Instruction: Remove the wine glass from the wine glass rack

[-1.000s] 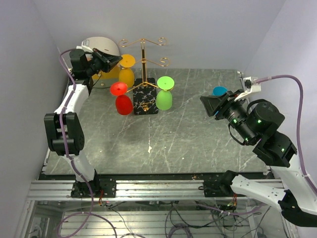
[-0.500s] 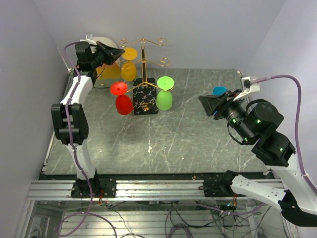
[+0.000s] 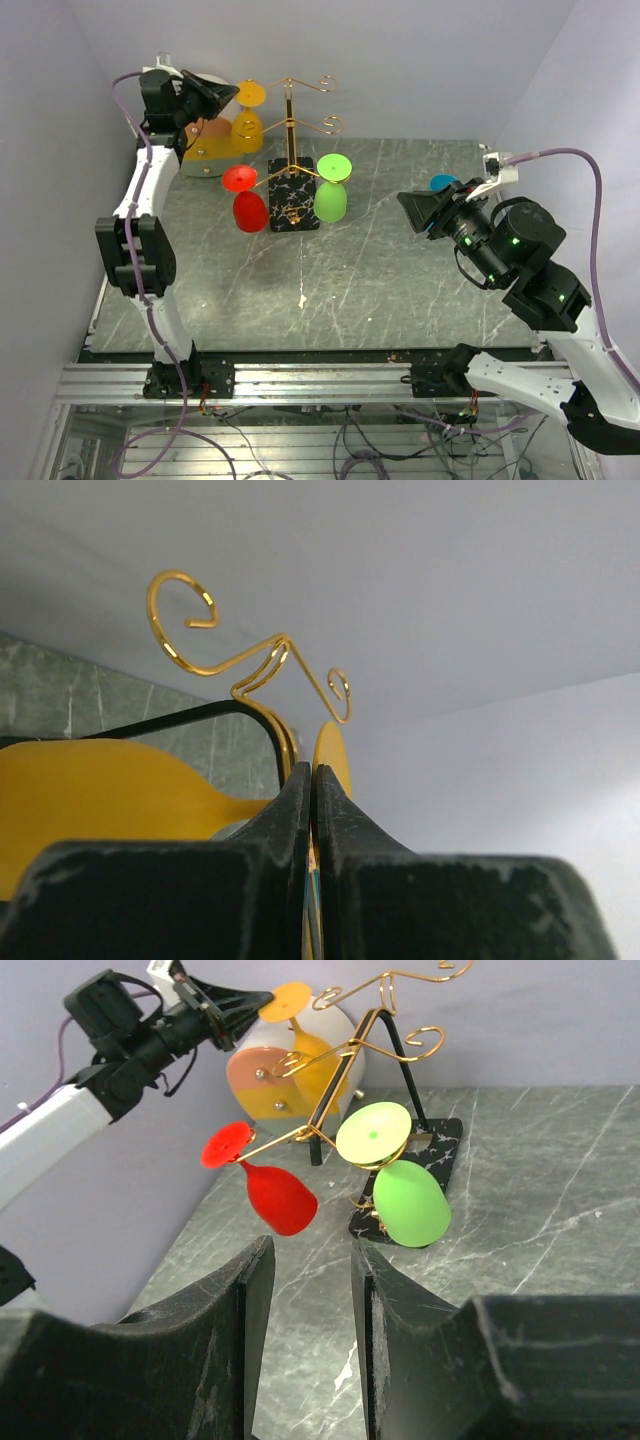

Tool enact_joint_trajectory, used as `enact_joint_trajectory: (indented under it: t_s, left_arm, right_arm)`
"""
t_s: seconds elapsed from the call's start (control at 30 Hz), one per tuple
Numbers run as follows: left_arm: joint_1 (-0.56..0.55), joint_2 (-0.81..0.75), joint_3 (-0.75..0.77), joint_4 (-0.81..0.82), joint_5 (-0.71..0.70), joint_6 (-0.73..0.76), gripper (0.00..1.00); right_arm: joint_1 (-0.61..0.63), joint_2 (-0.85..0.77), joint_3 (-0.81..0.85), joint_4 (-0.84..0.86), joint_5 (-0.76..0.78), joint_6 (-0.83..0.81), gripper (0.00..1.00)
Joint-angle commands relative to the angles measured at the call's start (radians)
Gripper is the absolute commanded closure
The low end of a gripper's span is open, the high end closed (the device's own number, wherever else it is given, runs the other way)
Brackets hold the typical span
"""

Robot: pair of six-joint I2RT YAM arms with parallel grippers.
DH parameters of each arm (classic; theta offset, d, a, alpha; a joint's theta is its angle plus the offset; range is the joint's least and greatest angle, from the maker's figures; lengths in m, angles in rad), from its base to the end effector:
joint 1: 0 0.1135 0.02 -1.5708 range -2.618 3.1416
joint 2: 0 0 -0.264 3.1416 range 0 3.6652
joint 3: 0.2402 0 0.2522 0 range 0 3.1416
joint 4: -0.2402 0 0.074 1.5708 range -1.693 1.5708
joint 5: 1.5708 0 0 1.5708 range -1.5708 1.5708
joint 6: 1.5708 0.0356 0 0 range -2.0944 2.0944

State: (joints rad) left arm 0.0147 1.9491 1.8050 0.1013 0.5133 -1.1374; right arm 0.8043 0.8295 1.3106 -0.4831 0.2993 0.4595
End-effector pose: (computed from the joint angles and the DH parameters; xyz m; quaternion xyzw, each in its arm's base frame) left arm 0.4737 -0.0105 0.3785 -0.2332 0.6814 -0.5114 0.4689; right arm 0.1041 0.0929 0.4746 -0.0163 0.7076 0.3274 0.6260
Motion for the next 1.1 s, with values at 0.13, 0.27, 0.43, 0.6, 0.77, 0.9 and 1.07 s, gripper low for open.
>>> enact_joint_trajectory:
  t_s: [0.13,0.27,0.43,0.6,0.77,0.9,1.07]
  left_arm:
    - [0.025,-0.243,0.000,-0.004,-0.105,0.101,0.93]
    - [0.026,-0.335,-0.034,0.087,-0.065,0.026,0.93]
    - [0.024,-0.491,-0.162,0.293,0.014,-0.152,0.93]
    - [0.024,-0.658,-0.352,0.519,0.082,-0.315,0.93]
    - [0.023,-0.791,-0.564,0.835,0.166,-0.549,0.93]
    - [0.013,-0.850,-0.700,1.162,0.197,-0.764,0.93]
    - [0.013,-0.914,-0.803,1.408,0.203,-0.930,0.93]
  right_arm:
    - [0.000,0.024,0.002,0.022,-0.028,-0.006,0.64]
    - [0.000,0.036,-0.001,0.041,-0.058,-0.009,0.64]
    - [0.000,0.058,0.013,0.082,-0.146,-0.037,0.64]
    - [0.000,0.088,0.015,0.131,-0.275,-0.058,0.64]
    - [0.001,0.080,-0.037,0.240,-0.394,-0.088,0.64]
    - [0.001,0.083,-0.040,0.280,-0.434,-0.133,0.63]
    - [0.000,0.120,0.004,0.265,-0.486,-0.200,0.51]
